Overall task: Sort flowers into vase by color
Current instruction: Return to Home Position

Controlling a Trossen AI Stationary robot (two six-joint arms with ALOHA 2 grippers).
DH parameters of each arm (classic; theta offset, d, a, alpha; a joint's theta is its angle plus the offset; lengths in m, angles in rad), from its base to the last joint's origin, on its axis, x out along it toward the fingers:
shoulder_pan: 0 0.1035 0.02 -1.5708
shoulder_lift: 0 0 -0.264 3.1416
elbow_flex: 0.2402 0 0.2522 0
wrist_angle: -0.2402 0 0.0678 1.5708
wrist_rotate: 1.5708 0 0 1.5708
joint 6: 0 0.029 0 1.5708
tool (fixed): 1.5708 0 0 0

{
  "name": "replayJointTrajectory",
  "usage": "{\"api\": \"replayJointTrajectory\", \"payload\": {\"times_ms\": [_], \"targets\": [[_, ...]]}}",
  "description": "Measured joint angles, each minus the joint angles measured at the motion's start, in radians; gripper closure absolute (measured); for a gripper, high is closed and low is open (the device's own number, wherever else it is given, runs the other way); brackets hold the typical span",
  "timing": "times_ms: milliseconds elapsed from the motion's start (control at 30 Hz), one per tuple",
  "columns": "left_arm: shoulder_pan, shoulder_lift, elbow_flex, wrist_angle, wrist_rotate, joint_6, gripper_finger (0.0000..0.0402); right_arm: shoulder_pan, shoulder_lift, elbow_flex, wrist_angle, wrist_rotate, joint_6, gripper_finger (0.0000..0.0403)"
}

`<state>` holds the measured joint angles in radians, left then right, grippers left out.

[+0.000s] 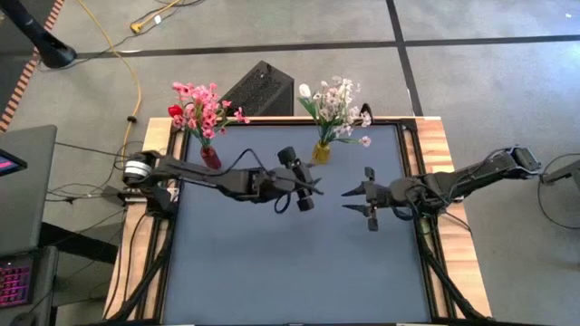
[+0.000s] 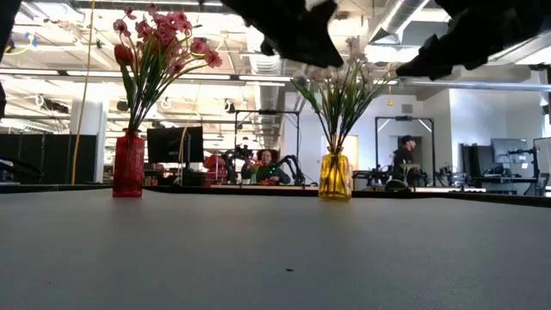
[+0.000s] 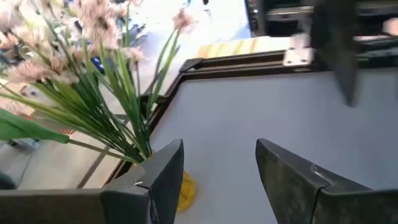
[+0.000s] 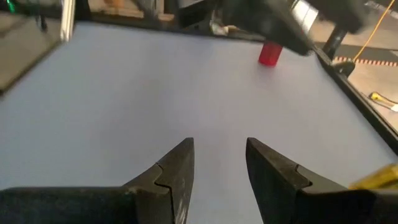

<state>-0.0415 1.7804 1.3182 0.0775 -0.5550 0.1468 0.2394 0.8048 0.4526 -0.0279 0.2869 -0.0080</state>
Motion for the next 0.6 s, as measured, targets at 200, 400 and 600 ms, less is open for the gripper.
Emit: {"api": "replayJointTrajectory", "payload": {"times_ms": [200, 400, 600], "targets": [[-0.066, -0.095, -0.015, -0.169, 0.000, -0.037, 0.0233, 0.000, 0.041, 0.000, 0.110, 0.000, 0.041, 0.0233], [-0.129, -0.261, -0.212, -0.140, -0.016, -0.161, 0.0257, 0.000, 0.171, 0.000, 0.236, 0.000, 0.117, 0.0233], [-0.185, -0.460, -0.505, 0.077, 0.020, -0.221, 0.0268, 0.010, 0.372, 0.000, 0.457, 0.000, 0.173, 0.0233]]}}
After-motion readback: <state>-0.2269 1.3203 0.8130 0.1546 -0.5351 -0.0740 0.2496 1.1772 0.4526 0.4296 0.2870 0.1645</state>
